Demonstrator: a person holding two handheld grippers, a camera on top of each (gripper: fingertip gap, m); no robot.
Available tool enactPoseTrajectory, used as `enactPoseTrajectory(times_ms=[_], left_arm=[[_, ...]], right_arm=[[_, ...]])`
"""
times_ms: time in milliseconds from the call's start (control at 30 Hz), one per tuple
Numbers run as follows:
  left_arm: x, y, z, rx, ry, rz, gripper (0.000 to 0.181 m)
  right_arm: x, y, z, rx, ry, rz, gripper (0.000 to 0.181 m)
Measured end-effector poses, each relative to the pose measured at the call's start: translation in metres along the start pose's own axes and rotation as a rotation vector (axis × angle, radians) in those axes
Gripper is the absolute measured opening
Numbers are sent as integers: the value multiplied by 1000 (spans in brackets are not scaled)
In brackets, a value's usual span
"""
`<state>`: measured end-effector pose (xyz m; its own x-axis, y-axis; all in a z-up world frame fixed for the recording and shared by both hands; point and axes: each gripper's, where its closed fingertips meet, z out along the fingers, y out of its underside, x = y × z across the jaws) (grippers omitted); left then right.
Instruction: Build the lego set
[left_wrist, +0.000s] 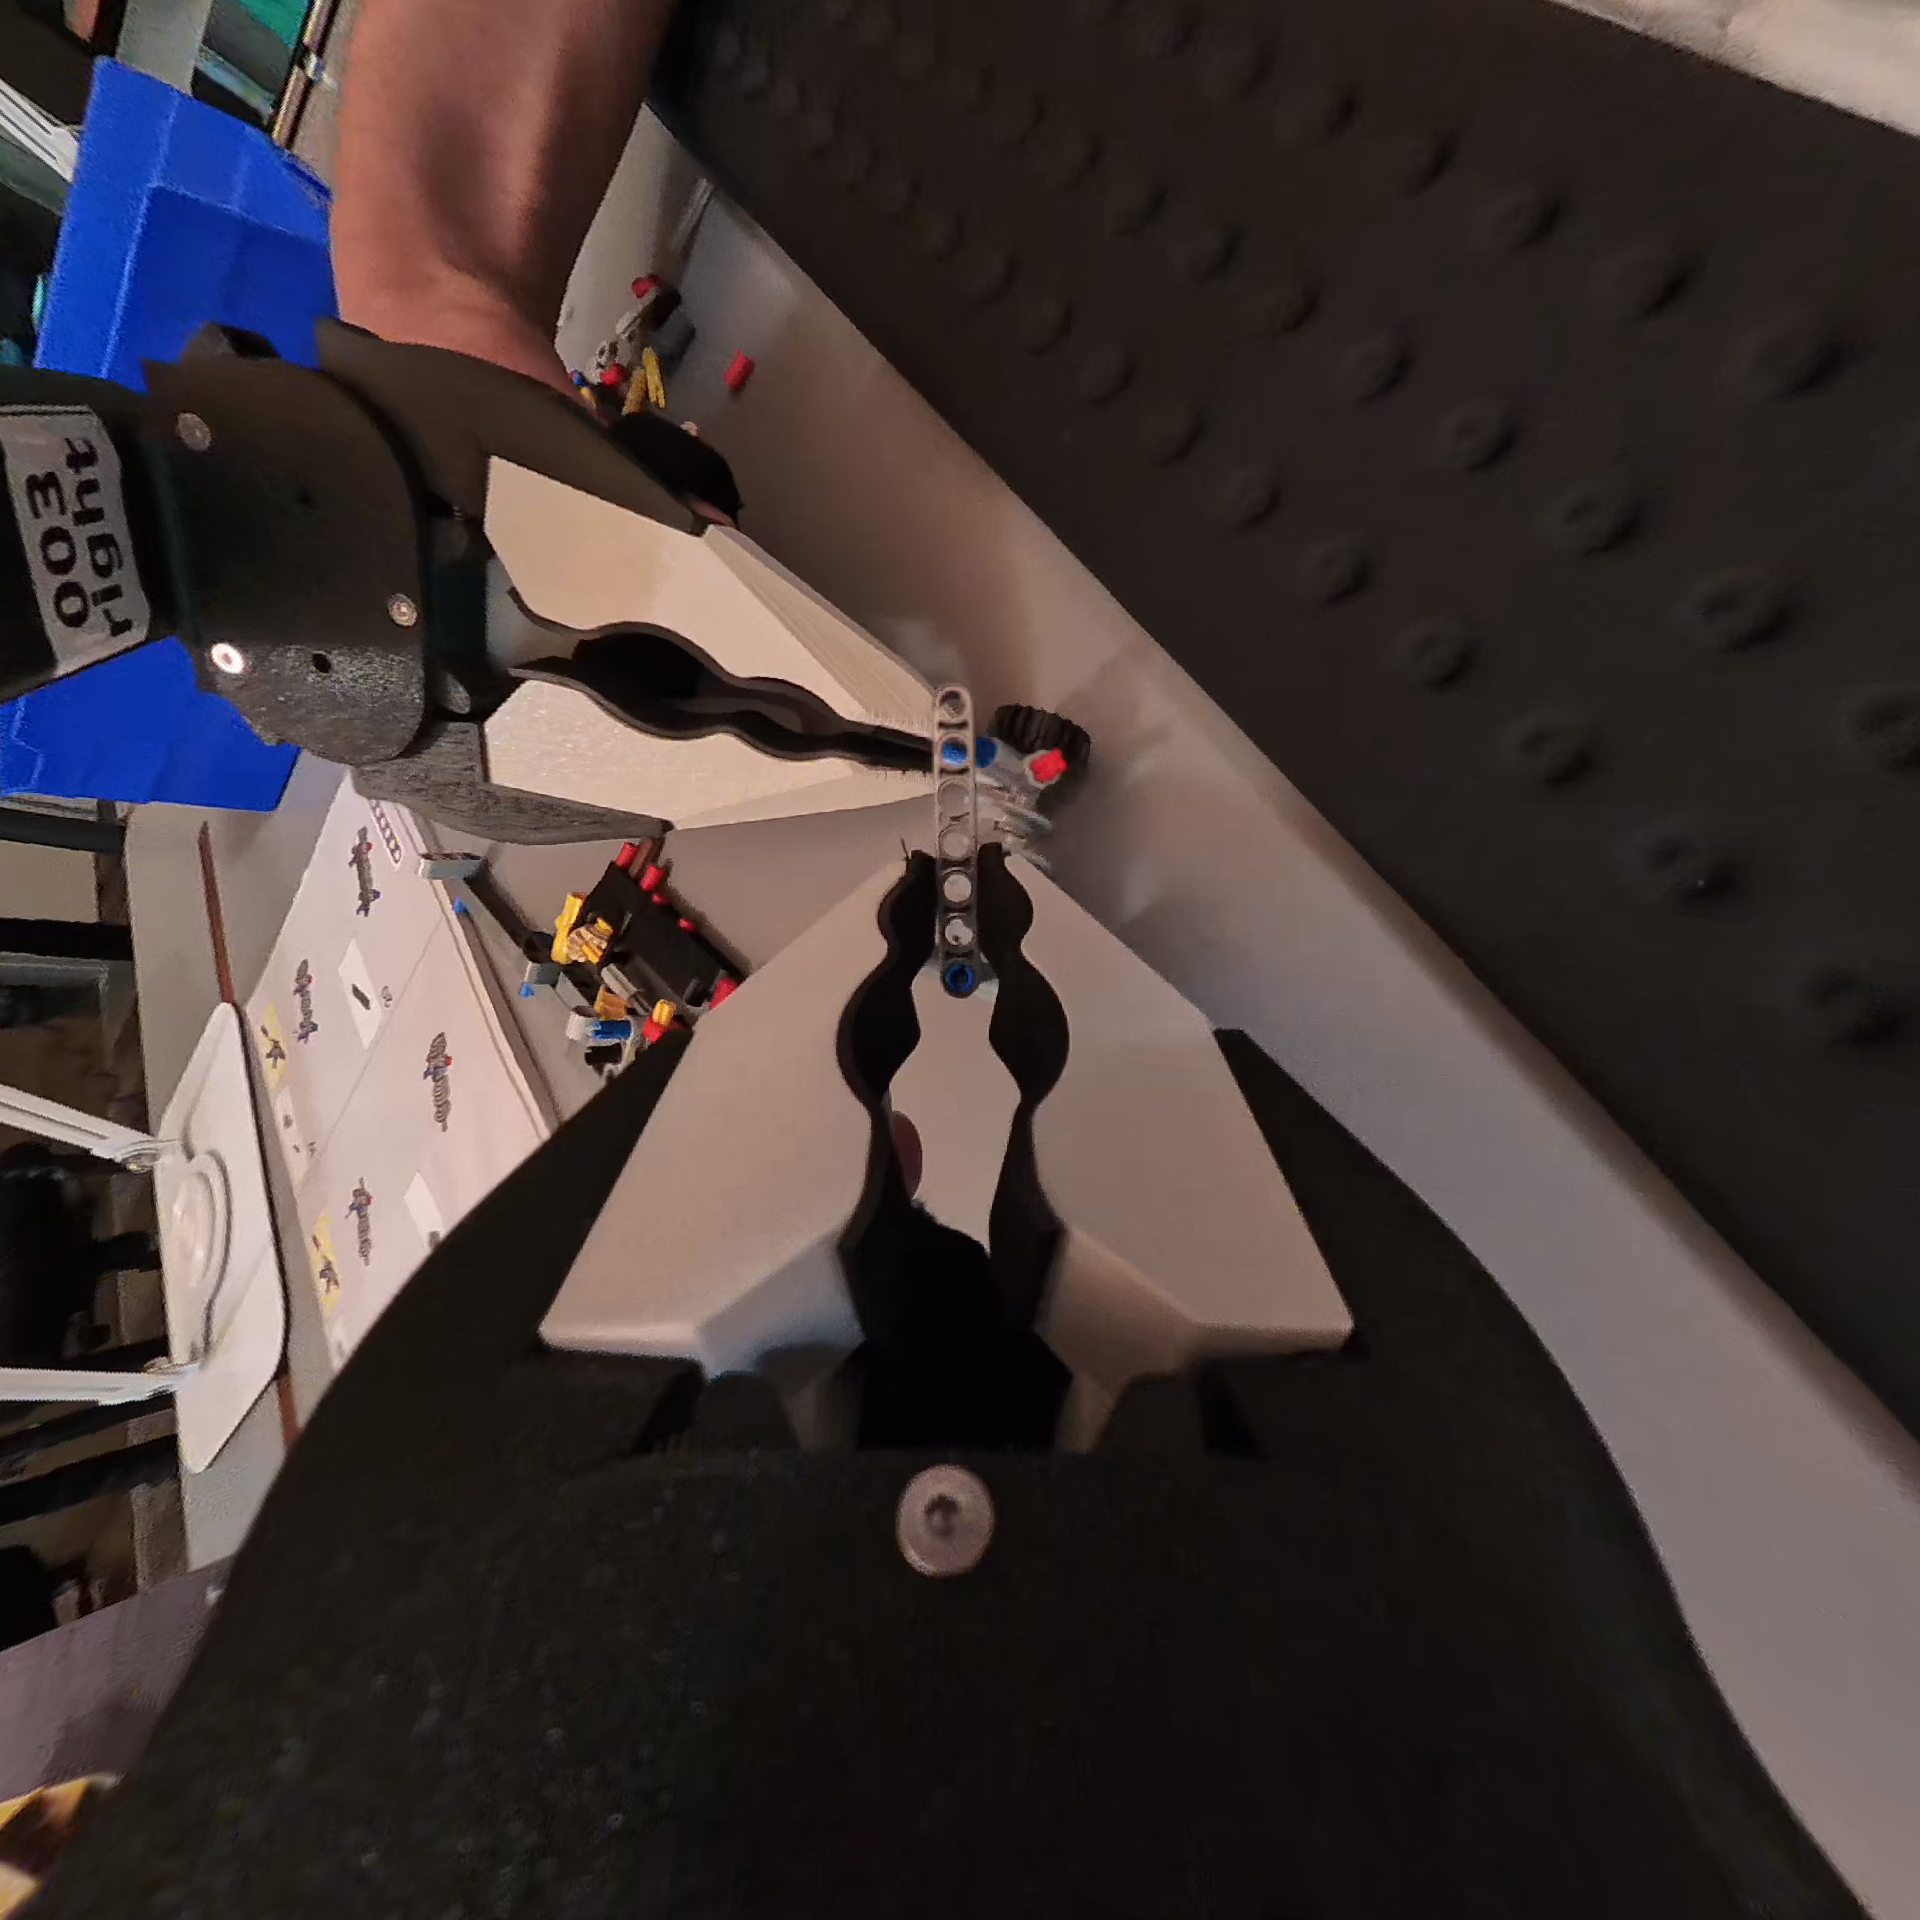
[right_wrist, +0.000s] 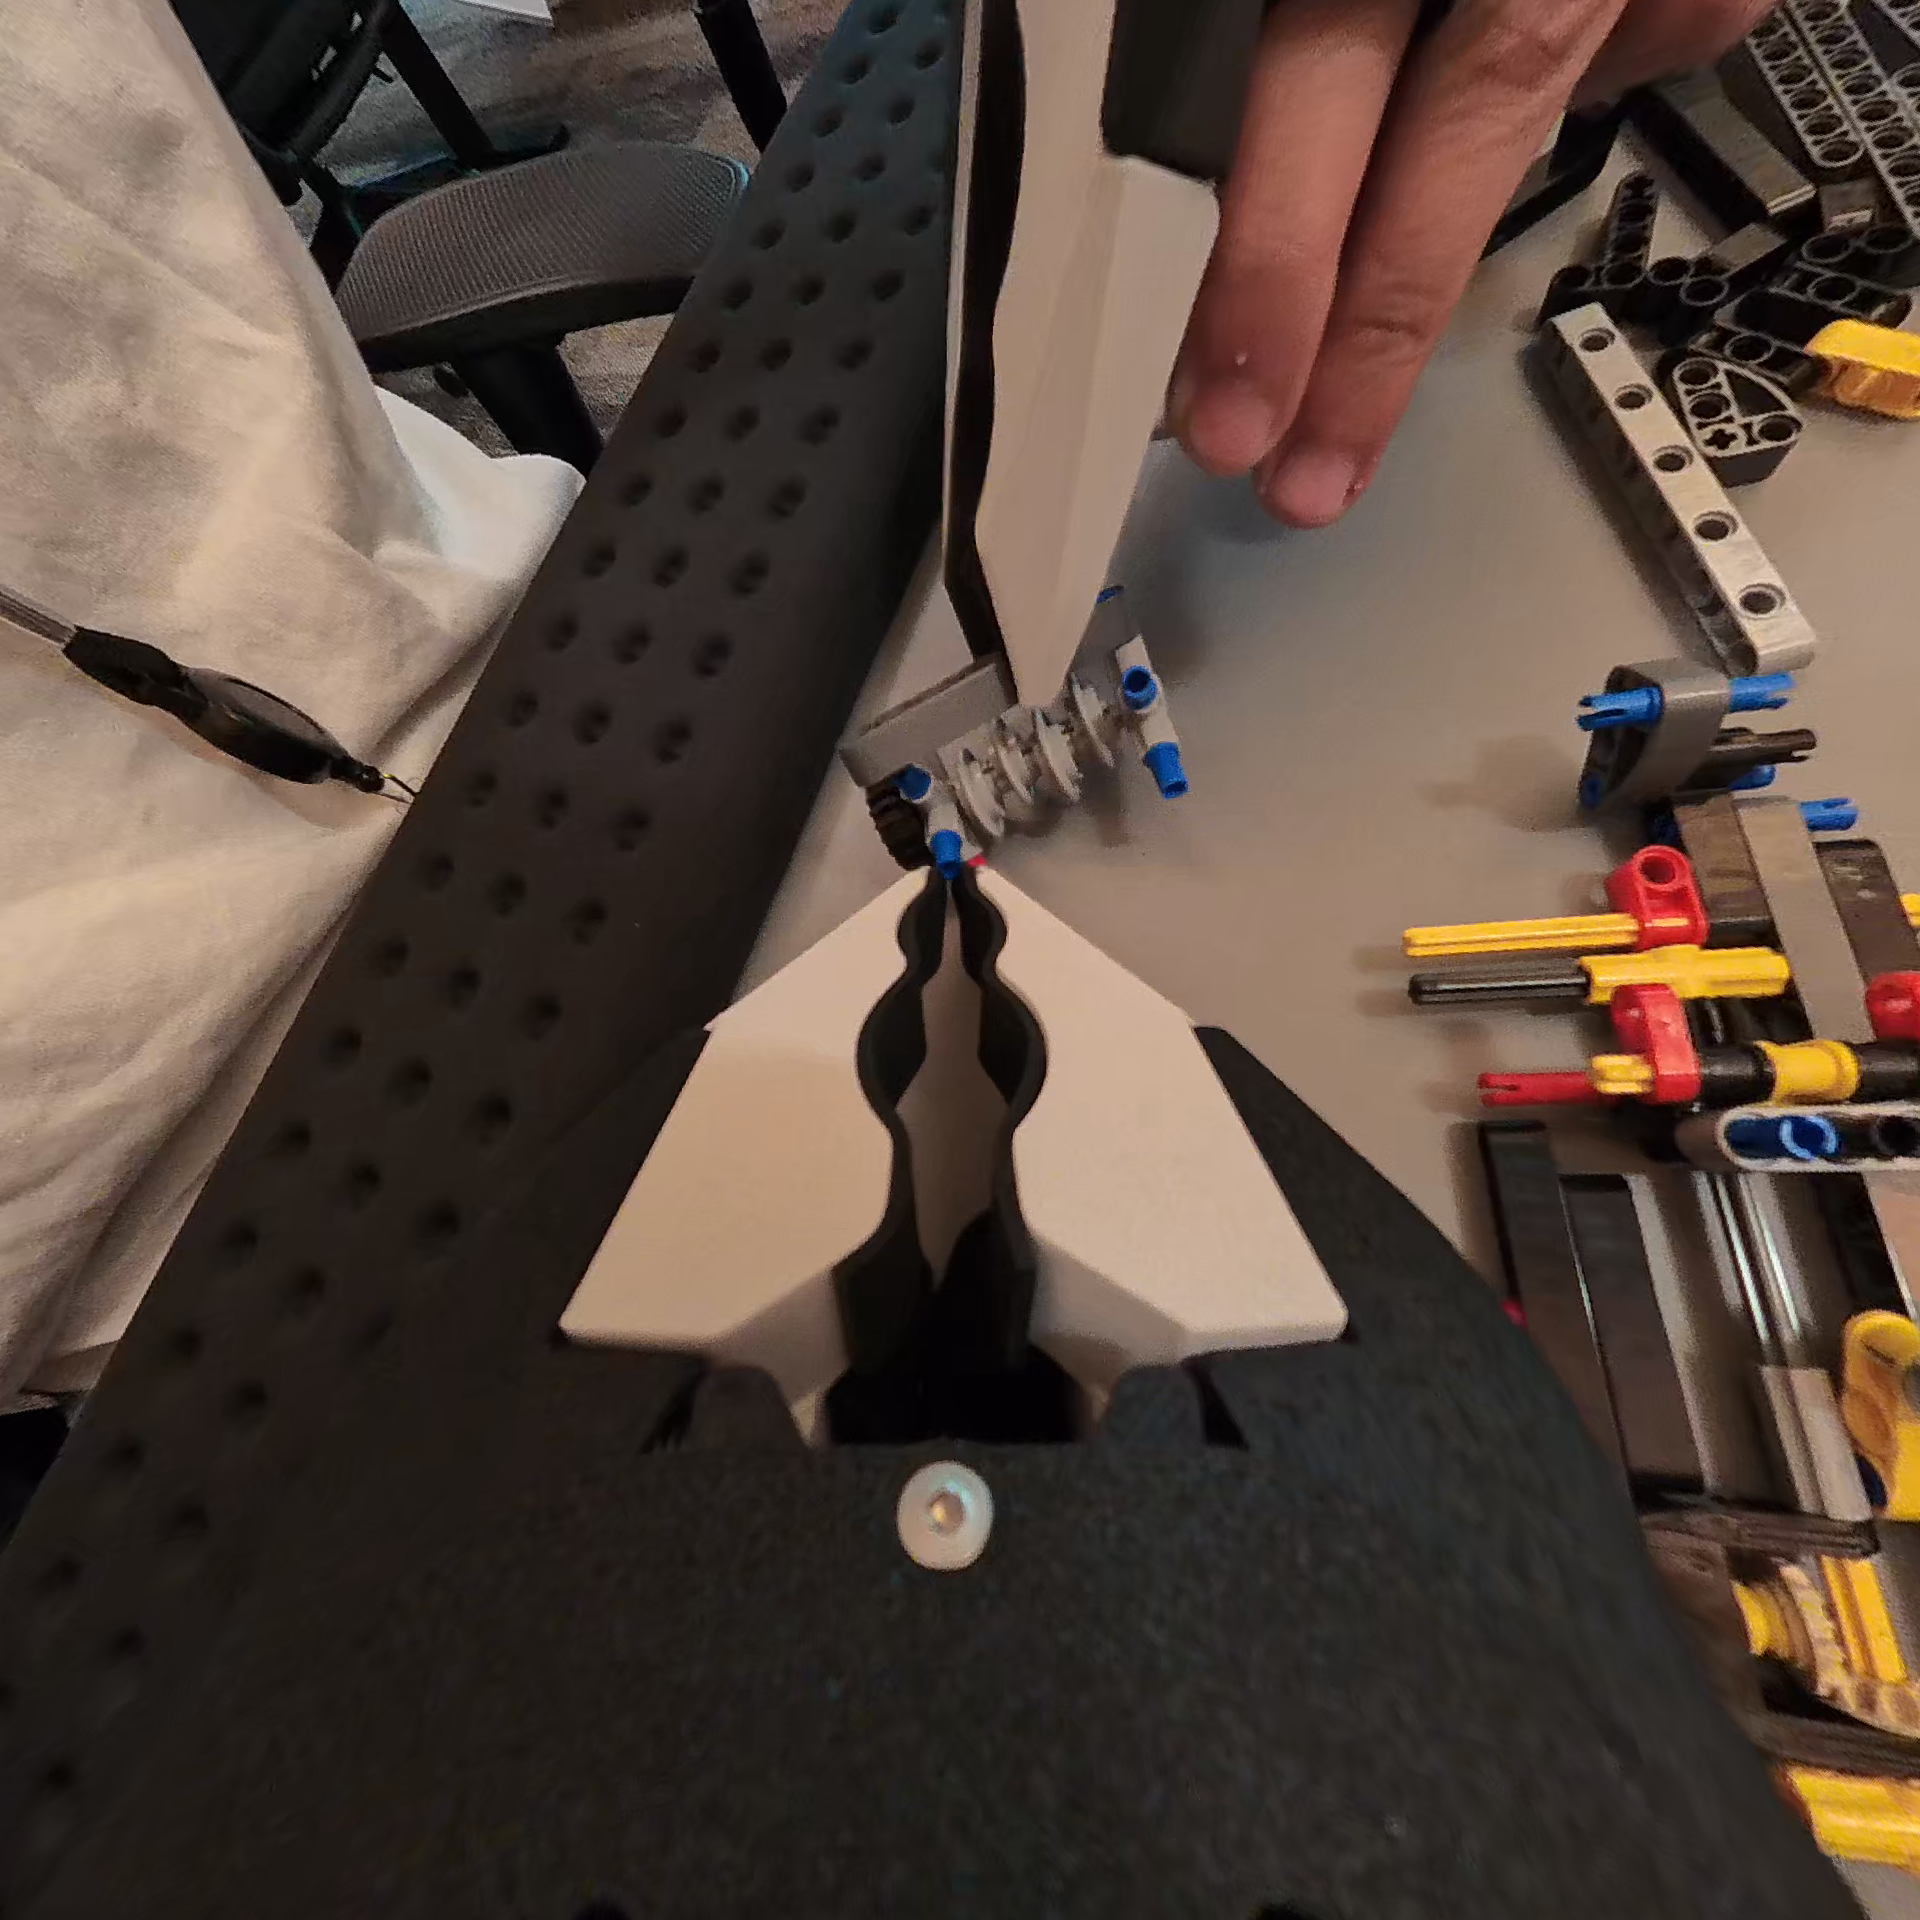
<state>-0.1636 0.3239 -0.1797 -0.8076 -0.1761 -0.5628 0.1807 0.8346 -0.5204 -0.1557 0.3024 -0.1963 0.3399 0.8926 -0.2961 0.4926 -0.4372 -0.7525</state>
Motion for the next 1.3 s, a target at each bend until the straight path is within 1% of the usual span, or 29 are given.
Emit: enactPoseTrajectory(times_ms=[133, 300, 433, 533, 600, 667, 767, 833, 900, 967, 1000, 1067, 1167, 1200, 1300], left_arm=[[3, 3, 2, -3, 13, -14, 6], [5, 6, 3, -52, 30, 15, 6], [6, 7, 2, -84, 74, -41, 7], [6, 7, 2, -89, 69, -121, 6], [5, 8, 3, -104, 34, -156, 6], [3, 9, 5, -142, -5, -204, 6], [5, 5, 7, -187, -27, -277, 6], [5, 3, 8, -211, -48, -288, 6], [5, 1, 11, -229, -74, -299, 6], [5, -1, 12, -238, -88, -310, 6], [5, -1, 12, -246, -94, -313, 6], [5, -1, 12, -262, -107, -320, 6], [7, -3, 12, -283, -125, -323, 6], [7, -4, 12, -292, -129, -319, 6], [9, -6, 13, -321, -127, -310, 6]], right_arm=[[-1, 1, 0, -5, -6, -2, 1], [-3, 0, 1, -6, -16, 4, 1], [0, -1, 1, 2, -4, 23, 2], [4, -1, -2, 14, 12, 69, 3], [6, -1, -7, 22, 56, 86, 5], [4, -8, -18, 62, 123, 97, 12], [-1, -20, -33, 100, 292, 143, 29], [-5, -27, -28, 112, 398, 165, 38], [-8, -28, -17, 106, 482, 182, 40], [-5, -23, -10, 89, 551, 212, 34], [-4, -18, -7, 75, 561, 240, 32], [-7, -10, -3, 55, 537, 292, 31], [-13, -9, 1, 86, 503, 331, 20], [-12, -8, 1, 81, 522, 323, 16], [-14, -7, 1, 61, 538, 307, 14]])
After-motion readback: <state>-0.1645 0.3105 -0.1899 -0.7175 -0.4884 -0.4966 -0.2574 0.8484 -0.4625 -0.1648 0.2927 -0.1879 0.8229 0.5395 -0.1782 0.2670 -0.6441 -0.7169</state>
